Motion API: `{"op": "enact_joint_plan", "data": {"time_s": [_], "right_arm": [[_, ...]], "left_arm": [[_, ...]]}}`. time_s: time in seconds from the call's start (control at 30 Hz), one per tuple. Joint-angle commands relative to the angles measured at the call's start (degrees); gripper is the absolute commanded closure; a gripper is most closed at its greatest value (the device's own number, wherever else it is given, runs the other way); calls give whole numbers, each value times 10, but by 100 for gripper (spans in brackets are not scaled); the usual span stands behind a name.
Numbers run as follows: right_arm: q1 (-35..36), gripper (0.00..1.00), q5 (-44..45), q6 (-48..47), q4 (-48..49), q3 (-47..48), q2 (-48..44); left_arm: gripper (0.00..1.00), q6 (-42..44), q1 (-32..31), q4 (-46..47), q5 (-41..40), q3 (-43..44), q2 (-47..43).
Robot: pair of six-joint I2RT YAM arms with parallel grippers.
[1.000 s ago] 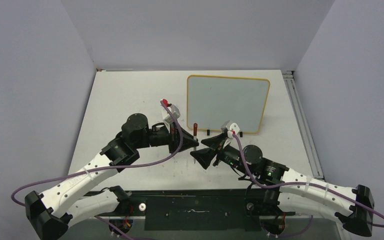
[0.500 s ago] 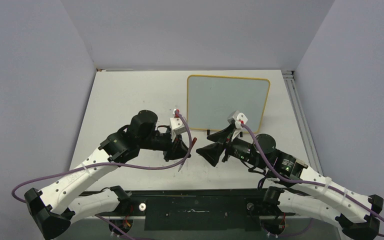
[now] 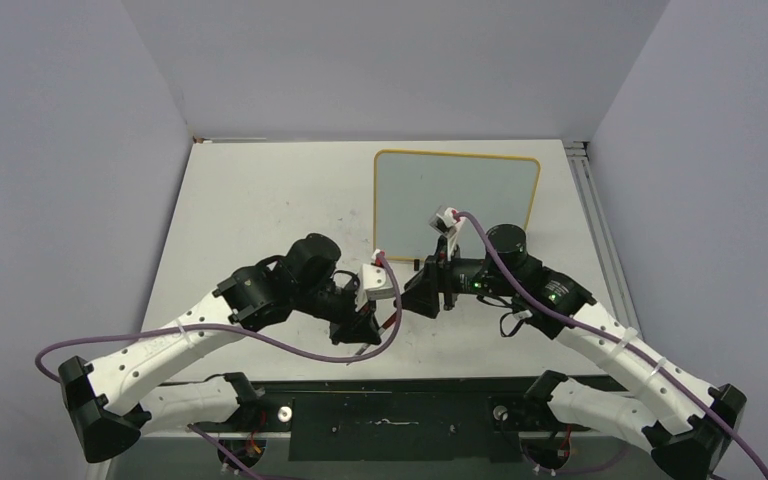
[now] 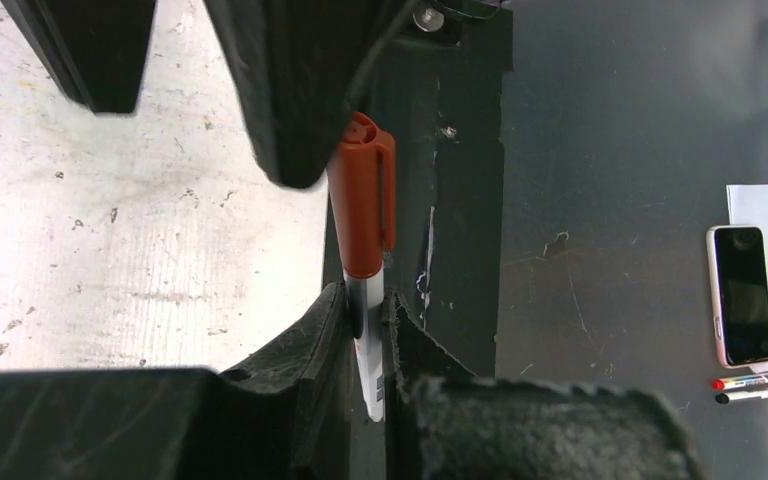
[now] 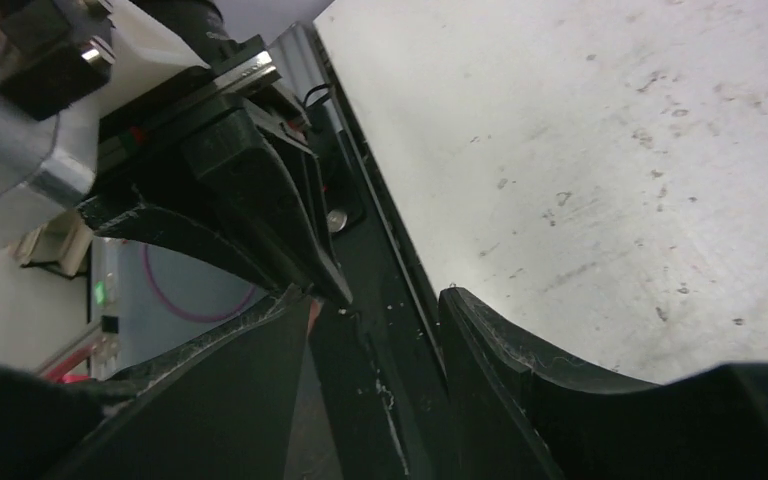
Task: Write a sentence on the whiteboard
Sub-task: Open the whiteboard marker.
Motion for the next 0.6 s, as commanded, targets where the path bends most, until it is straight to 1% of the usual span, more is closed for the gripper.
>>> {"op": "enact_joint_plan", "data": {"time_s": [0.0, 0.13, 0.2, 0.3, 0.57], "right_arm": [[-2, 49, -105, 31, 40, 5, 9], [-2, 50, -120, 67, 70, -20, 10], [-2, 52, -117, 72, 66, -24, 14], [-1, 59, -115, 78, 58, -27, 25], [1, 66, -121, 94, 59, -32, 50]], "left_arm": [[100, 16, -11, -8, -4, 34, 15], [100, 14, -14, -4, -18, 39, 24], [100, 14, -15, -3, -23, 41, 28], [100, 15, -18, -4, -30, 48, 33], [100, 29, -29, -36, -61, 76, 61]]}}
